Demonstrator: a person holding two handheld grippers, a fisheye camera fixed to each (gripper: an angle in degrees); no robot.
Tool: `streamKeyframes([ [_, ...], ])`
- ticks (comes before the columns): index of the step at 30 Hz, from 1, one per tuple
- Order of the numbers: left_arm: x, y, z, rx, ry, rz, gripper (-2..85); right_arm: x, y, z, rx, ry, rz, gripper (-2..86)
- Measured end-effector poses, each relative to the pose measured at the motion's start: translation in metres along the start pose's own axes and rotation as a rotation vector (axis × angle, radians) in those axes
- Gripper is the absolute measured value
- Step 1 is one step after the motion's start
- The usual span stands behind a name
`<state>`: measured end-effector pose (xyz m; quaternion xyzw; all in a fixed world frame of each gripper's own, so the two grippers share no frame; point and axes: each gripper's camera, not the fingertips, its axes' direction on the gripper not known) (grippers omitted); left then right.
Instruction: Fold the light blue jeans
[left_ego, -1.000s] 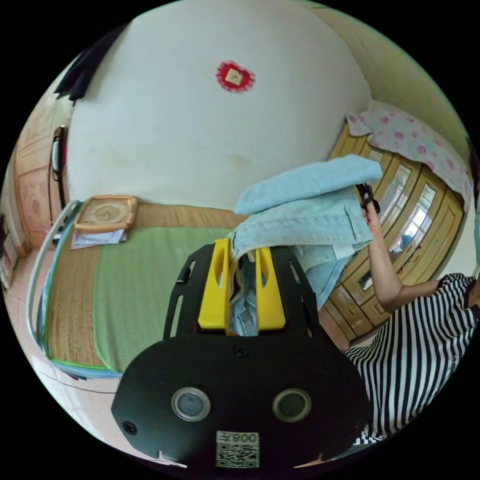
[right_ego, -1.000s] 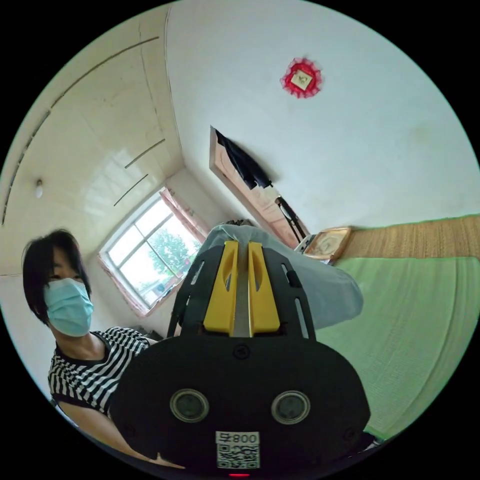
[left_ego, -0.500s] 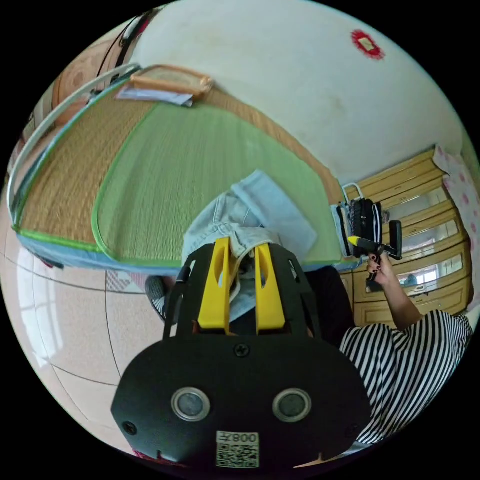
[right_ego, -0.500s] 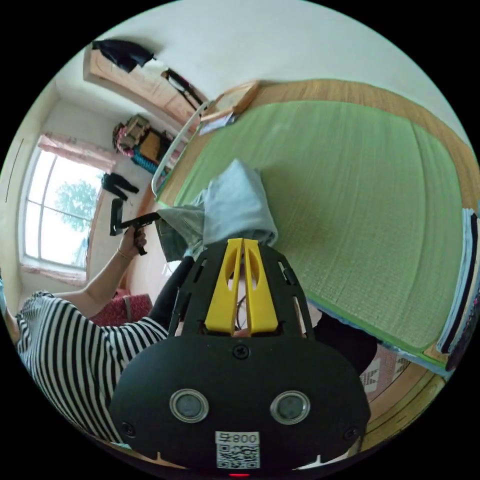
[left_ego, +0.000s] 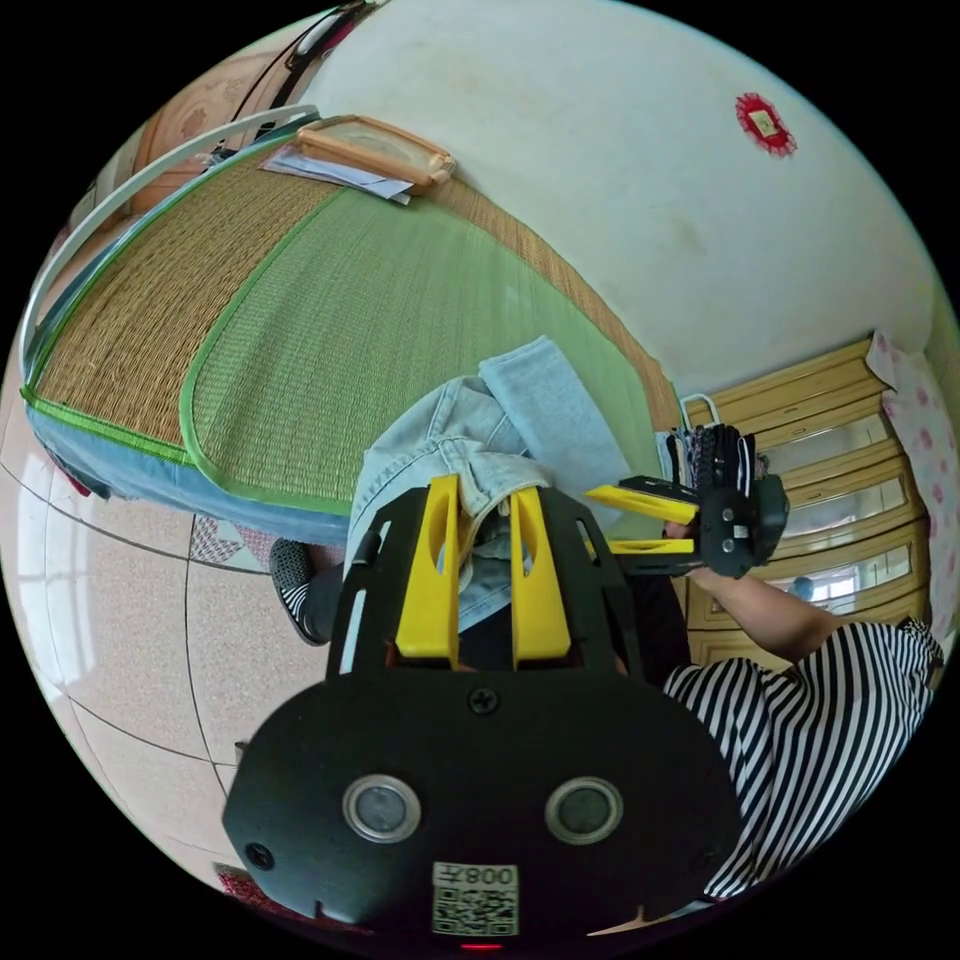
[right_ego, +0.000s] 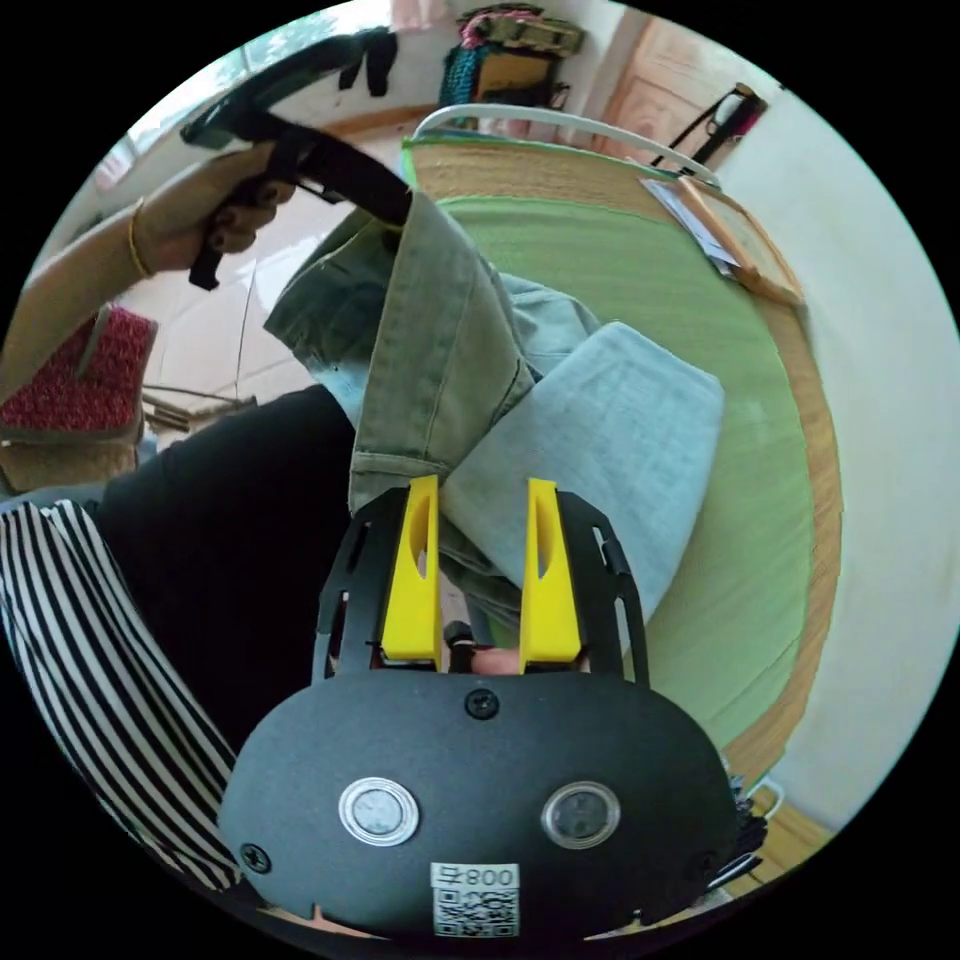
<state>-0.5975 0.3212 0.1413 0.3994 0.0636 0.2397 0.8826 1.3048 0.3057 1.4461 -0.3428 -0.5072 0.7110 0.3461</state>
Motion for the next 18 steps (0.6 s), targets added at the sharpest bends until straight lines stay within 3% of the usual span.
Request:
streamKeyframes([
  [4, 0.001, -0.004, -0.012, -0.021, -0.016, 0.017, 7.6, 0.008, 0.02, 0.027, -0.059, -0.032, -0.03, 4.4],
  [9, 0.004, -0.013, -0.043, 0.009, -0.004, 0.051, 7.7, 0.047, 0.066, 0.015, 0.013, -0.123, 0.087, 2.4],
  [18, 0.03, -0.066, -0.15, 0.238, 0.123, 0.252, 7.6, 0.184, 0.253, -0.133, 0.363, -0.155, 0.459, 1.7],
])
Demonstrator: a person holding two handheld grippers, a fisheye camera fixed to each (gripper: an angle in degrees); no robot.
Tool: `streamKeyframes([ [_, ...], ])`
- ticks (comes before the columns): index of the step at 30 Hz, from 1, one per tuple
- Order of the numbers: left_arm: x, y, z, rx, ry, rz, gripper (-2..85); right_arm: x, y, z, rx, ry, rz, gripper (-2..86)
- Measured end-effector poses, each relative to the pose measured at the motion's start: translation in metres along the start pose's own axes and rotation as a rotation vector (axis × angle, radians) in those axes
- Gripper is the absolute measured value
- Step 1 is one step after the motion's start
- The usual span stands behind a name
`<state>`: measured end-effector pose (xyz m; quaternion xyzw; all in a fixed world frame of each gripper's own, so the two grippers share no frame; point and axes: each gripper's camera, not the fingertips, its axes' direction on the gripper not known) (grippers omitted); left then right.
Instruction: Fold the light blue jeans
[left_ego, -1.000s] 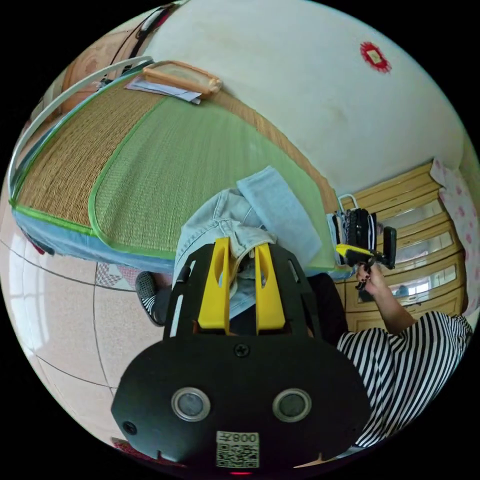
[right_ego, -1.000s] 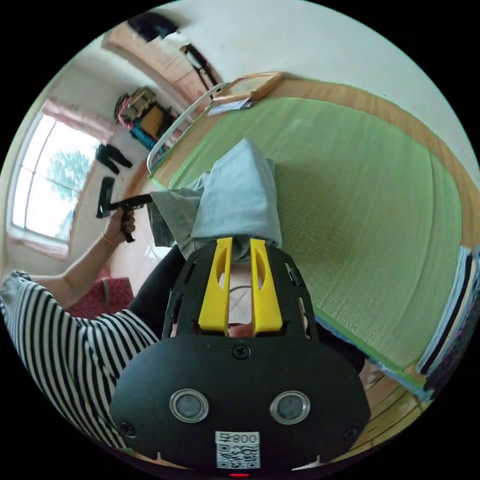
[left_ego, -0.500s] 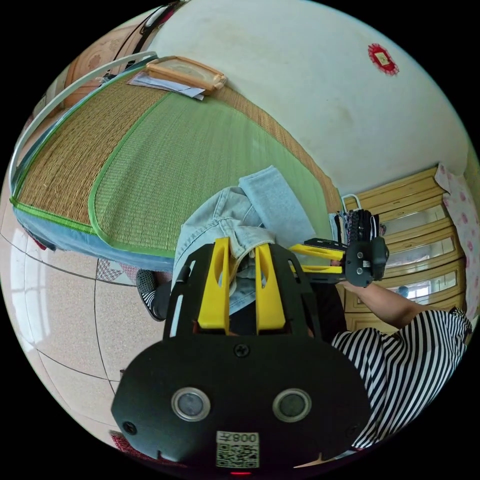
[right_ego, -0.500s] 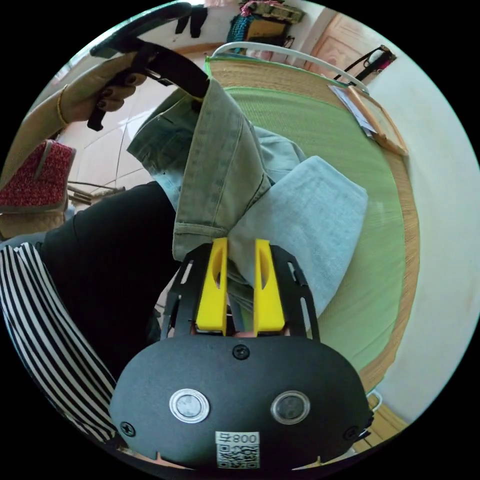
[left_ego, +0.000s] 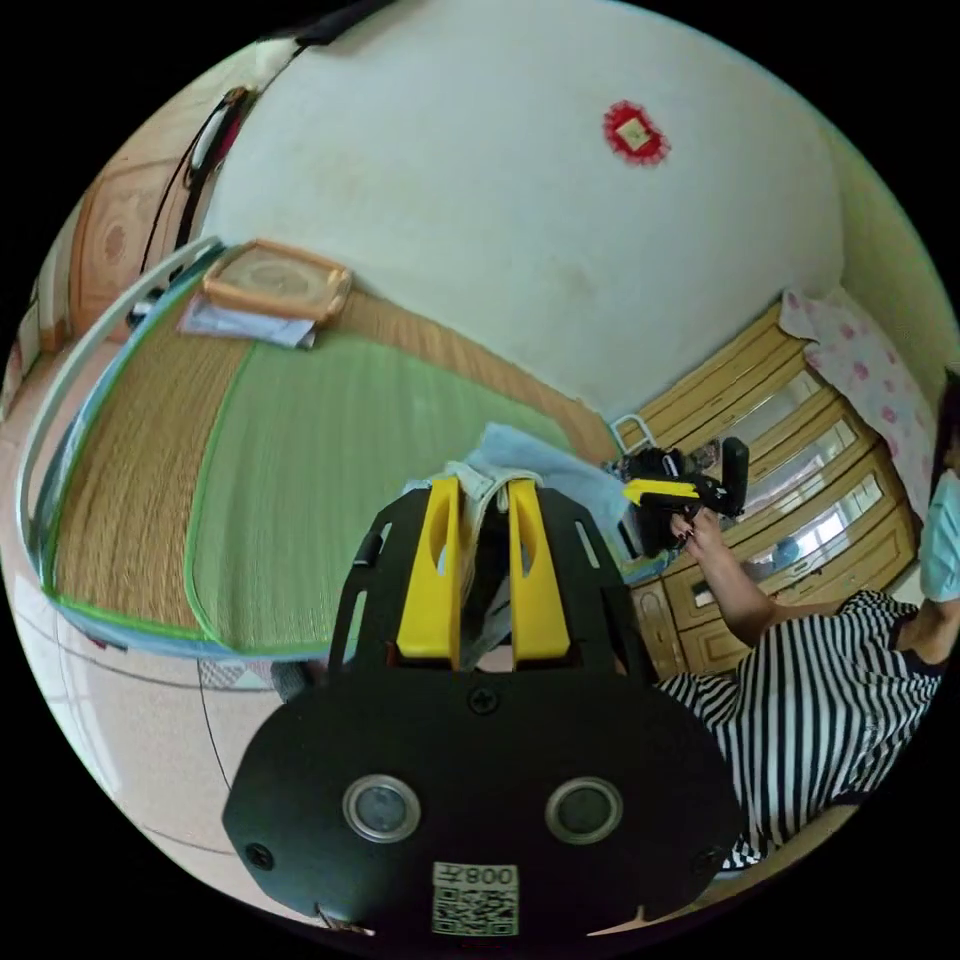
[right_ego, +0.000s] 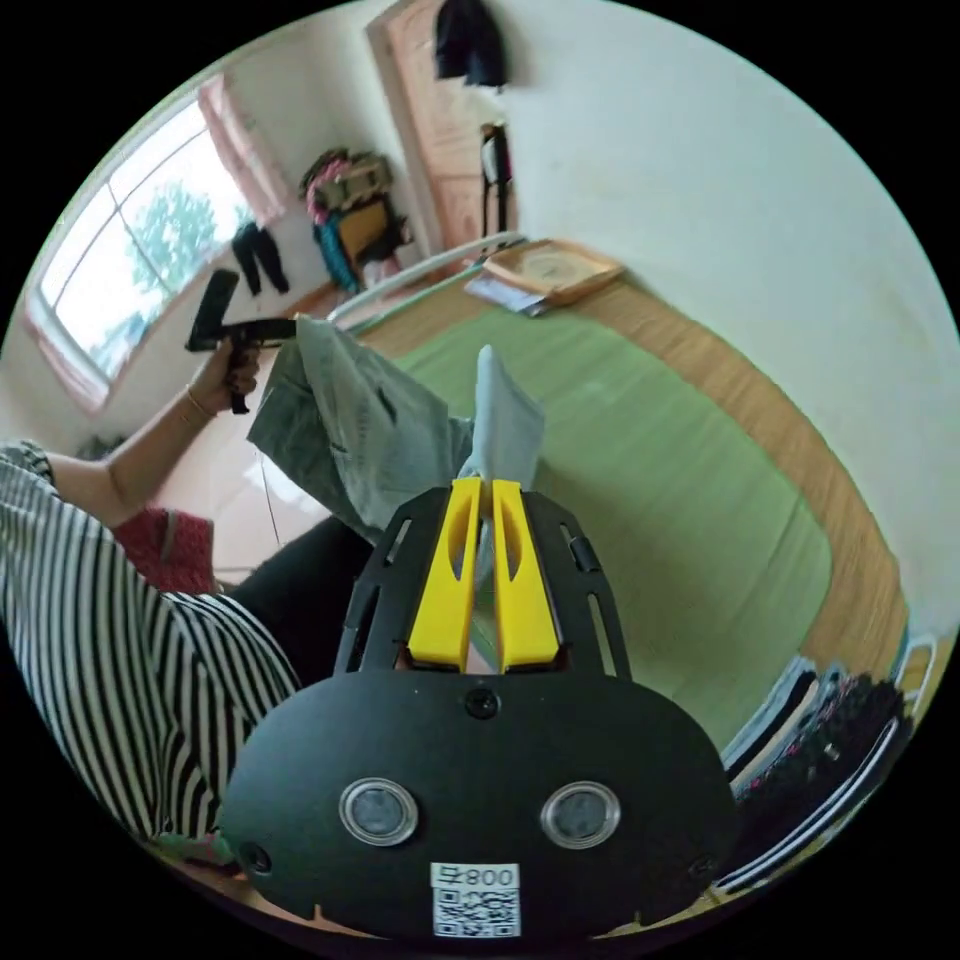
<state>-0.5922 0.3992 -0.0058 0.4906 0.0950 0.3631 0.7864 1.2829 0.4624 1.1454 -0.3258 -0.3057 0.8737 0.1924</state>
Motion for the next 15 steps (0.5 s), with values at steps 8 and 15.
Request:
streamKeyframes([
  [8, -0.087, -0.032, -0.038, 0.15, -0.085, -0.221, 6.7, 0.161, 0.187, -0.109, 0.084, -0.048, 0.555, 0.7],
  [15, -0.17, 0.079, 0.018, 0.084, 0.076, -0.556, 3.7, 0.195, 0.337, -0.053, -0.01, -0.114, 0.902, 1.0],
])
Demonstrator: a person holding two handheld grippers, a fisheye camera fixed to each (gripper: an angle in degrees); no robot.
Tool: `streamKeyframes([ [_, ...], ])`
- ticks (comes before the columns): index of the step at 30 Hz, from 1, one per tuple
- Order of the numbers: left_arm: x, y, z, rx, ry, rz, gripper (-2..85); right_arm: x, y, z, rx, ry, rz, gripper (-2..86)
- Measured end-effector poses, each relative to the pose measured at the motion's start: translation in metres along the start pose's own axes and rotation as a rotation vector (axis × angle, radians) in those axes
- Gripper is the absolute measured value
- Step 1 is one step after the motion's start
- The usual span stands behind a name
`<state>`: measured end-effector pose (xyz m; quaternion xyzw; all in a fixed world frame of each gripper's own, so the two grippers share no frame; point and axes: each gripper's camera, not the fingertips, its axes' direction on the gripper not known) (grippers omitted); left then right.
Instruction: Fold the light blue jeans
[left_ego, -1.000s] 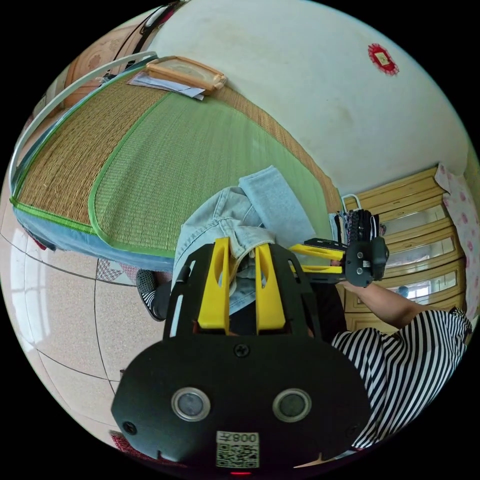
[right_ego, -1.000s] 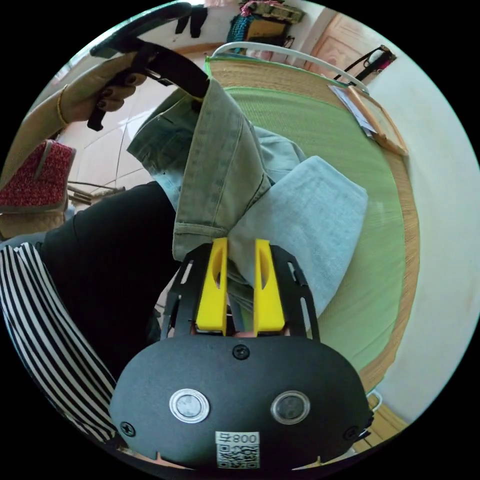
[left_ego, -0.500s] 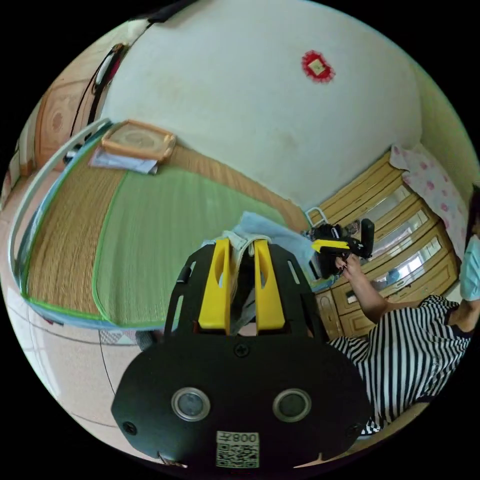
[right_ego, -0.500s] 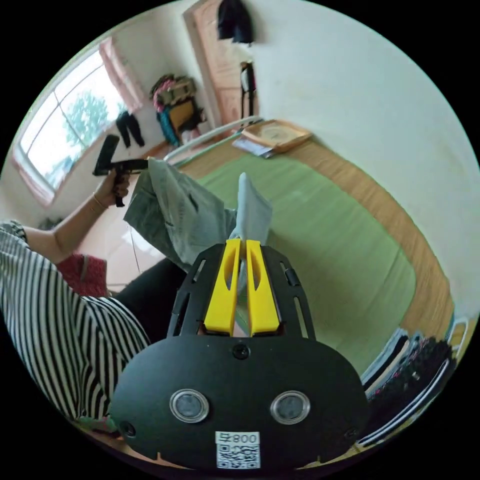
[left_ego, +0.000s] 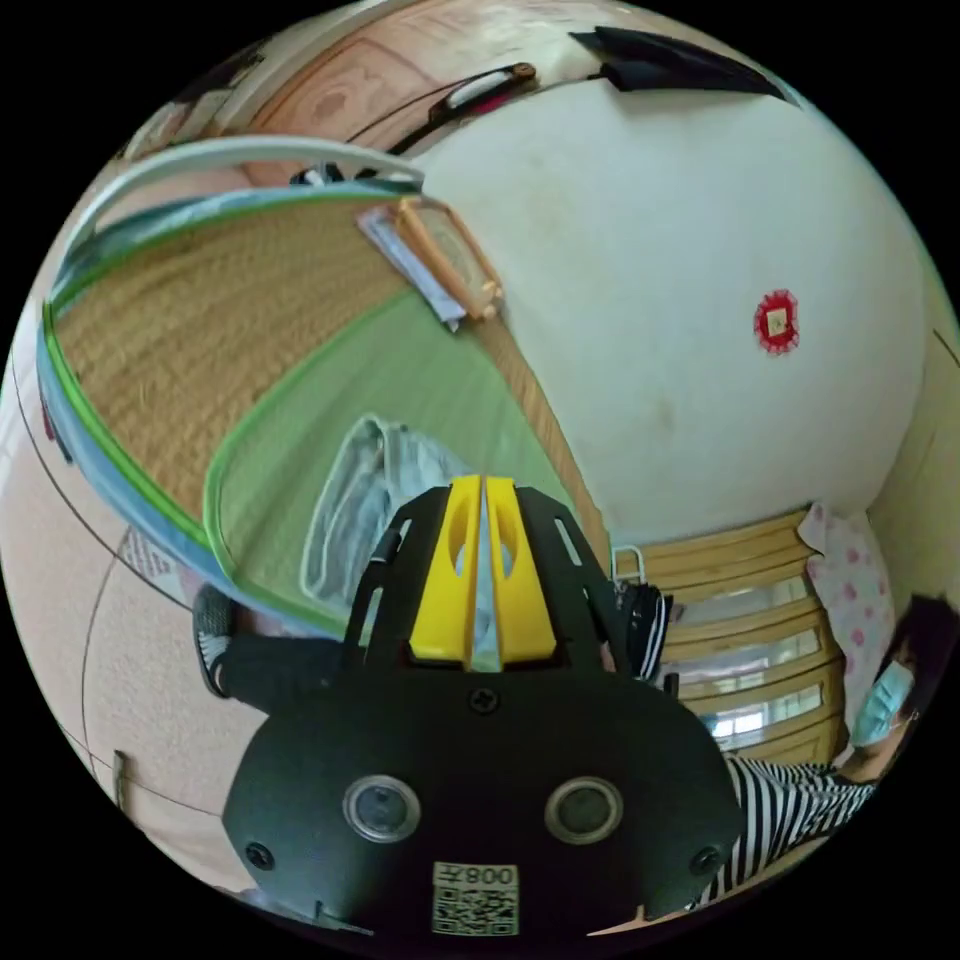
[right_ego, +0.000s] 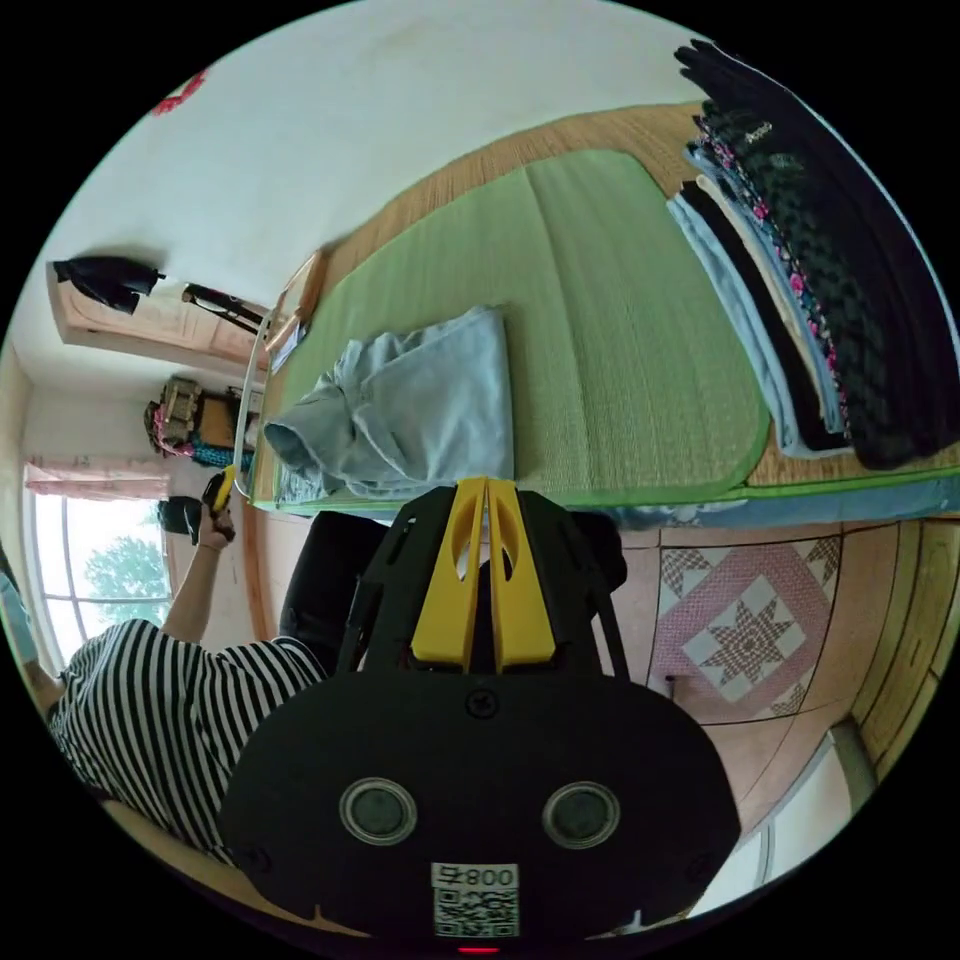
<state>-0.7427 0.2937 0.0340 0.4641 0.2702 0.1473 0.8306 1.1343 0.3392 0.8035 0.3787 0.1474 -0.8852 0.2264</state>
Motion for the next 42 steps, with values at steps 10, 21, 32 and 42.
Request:
streamKeyframes([
  [10, 0.01, 0.04, 0.131, -0.394, 0.228, 0.001, 12.3, -0.159, -0.047, 0.1, -0.183, 0.132, -0.525, 10.0],
  [21, -0.019, 0.032, 0.171, -0.311, 0.472, -0.163, 14.8, -0.205, 0.014, 0.124, -0.268, 0.366, -0.761, 13.5],
  [32, -0.054, 0.01, 0.19, -0.219, 0.499, -0.297, 10.9, -0.209, 0.041, 0.1, -0.297, 0.459, -0.844, 13.2],
  [42, -0.05, -0.007, 0.181, -0.198, 0.484, -0.237, 3.8, -0.189, 0.019, -0.008, -0.235, 0.299, -0.748, 2.9],
])
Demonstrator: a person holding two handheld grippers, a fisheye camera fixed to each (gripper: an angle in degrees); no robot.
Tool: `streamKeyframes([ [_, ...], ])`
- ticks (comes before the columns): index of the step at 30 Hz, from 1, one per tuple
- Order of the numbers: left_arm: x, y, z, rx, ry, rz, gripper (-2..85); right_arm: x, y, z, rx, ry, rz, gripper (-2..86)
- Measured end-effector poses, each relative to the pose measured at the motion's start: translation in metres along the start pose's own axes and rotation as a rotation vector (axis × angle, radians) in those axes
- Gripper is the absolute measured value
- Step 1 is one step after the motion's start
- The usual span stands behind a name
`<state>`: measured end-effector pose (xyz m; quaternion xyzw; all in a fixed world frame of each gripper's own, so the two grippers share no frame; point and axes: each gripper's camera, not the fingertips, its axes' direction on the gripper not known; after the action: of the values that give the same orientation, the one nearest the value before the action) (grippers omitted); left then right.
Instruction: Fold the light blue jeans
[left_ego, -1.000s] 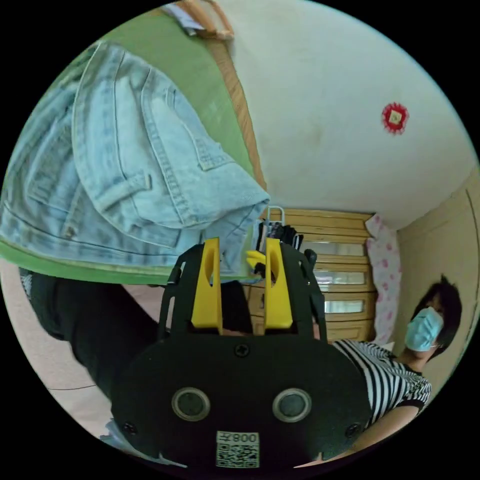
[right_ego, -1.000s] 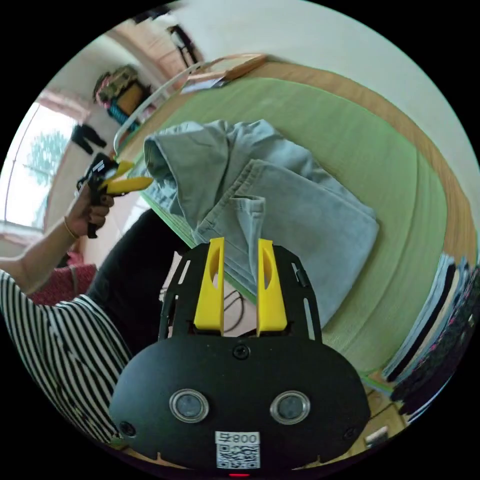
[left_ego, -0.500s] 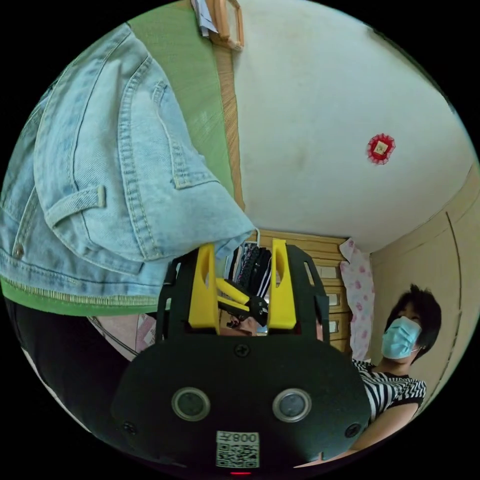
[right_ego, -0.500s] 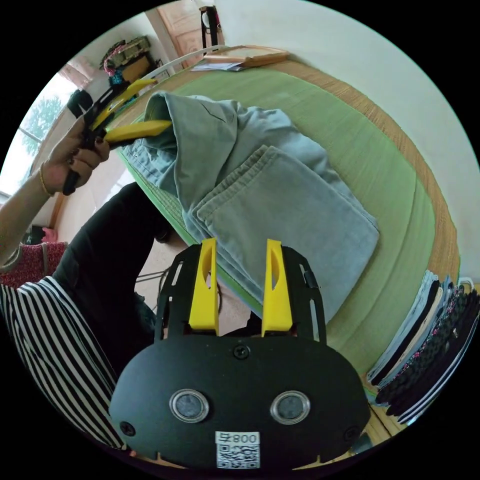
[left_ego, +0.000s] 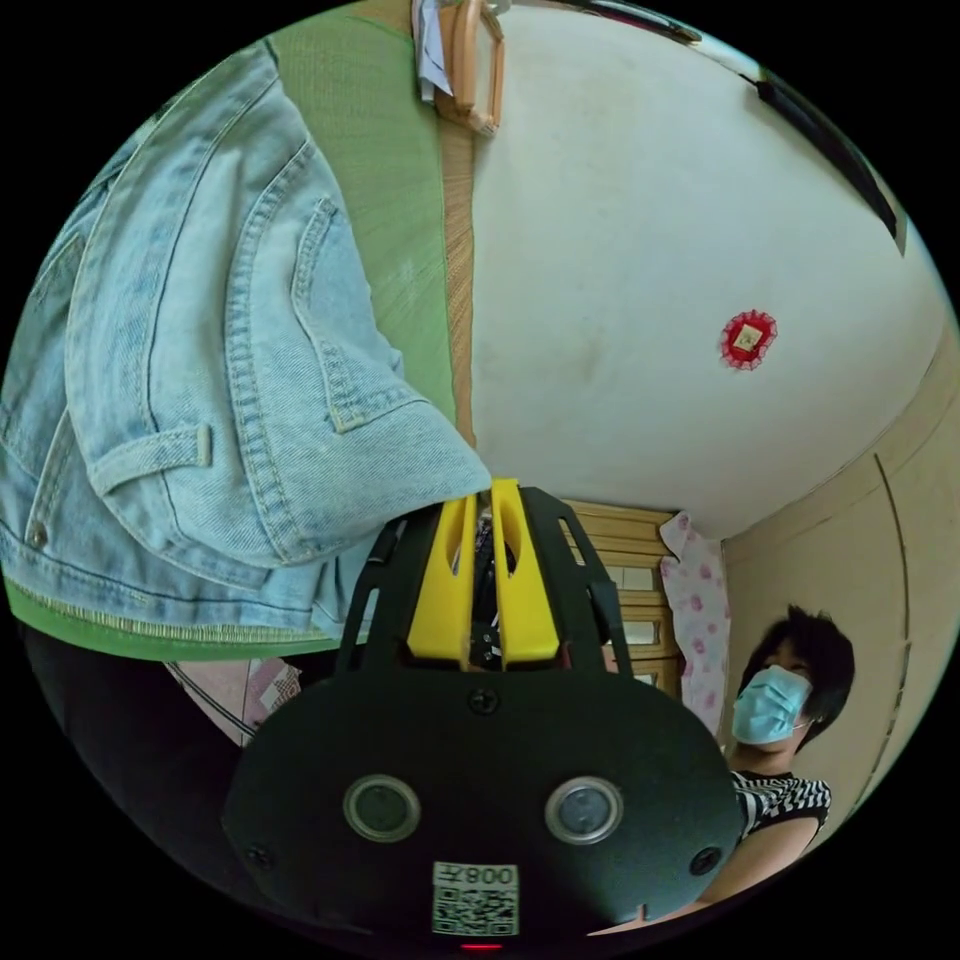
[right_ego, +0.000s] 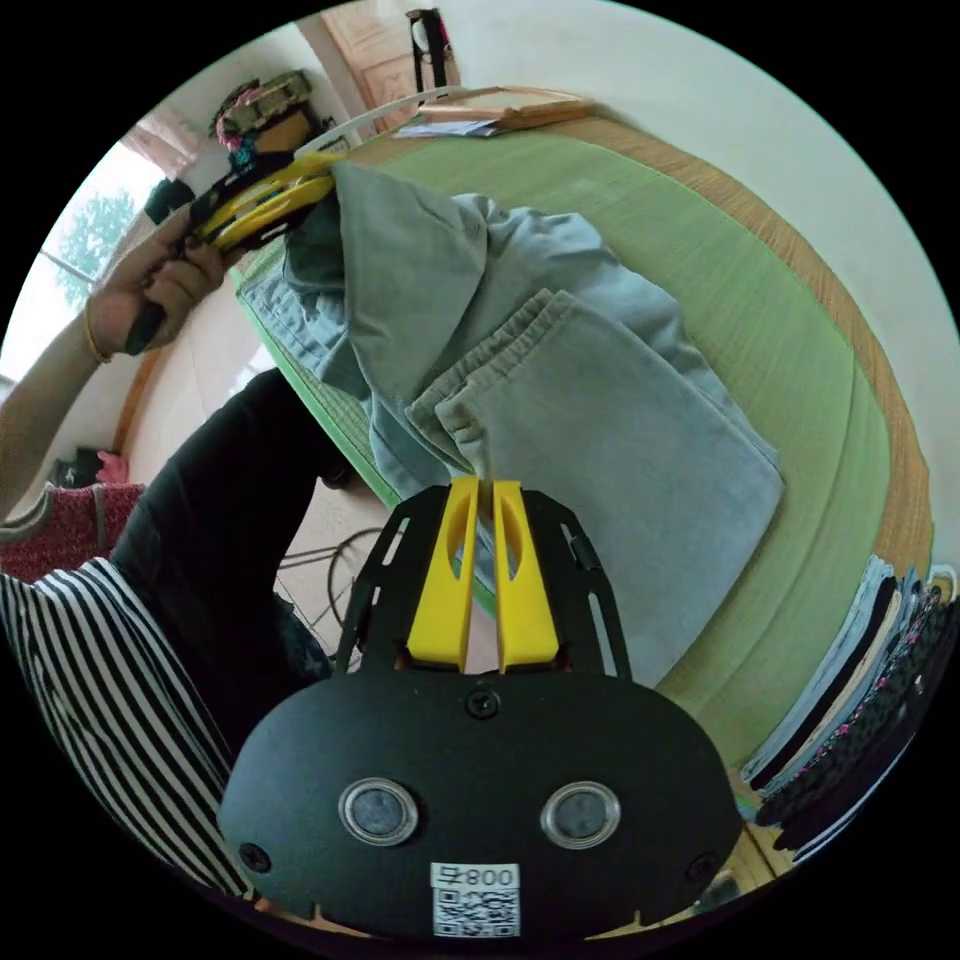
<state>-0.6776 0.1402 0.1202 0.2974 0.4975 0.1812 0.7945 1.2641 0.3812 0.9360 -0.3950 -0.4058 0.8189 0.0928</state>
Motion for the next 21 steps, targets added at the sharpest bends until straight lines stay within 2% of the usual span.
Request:
streamKeyframes([
  [9, 0.03, -0.009, -0.027, 0.013, -0.039, 0.079, 2.4, 0.131, 0.091, -0.164, 0.268, -0.18, 0.31, 1.2],
  [12, 0.045, -0.01, -0.035, 0.005, -0.059, 0.136, 2.2, 0.193, 0.157, -0.22, 0.395, -0.186, 0.534, 1.1],
  [16, 0.048, -0.012, -0.046, 0.028, -0.075, 0.149, 1.9, 0.298, 0.285, -0.248, 0.553, -0.277, 0.995, 1.7],
  [21, 0.043, -0.016, -0.048, 0.043, -0.104, 0.127, 1.8, 0.363, 0.393, -0.212, 0.419, -0.38, 1.36, 3.9],
])
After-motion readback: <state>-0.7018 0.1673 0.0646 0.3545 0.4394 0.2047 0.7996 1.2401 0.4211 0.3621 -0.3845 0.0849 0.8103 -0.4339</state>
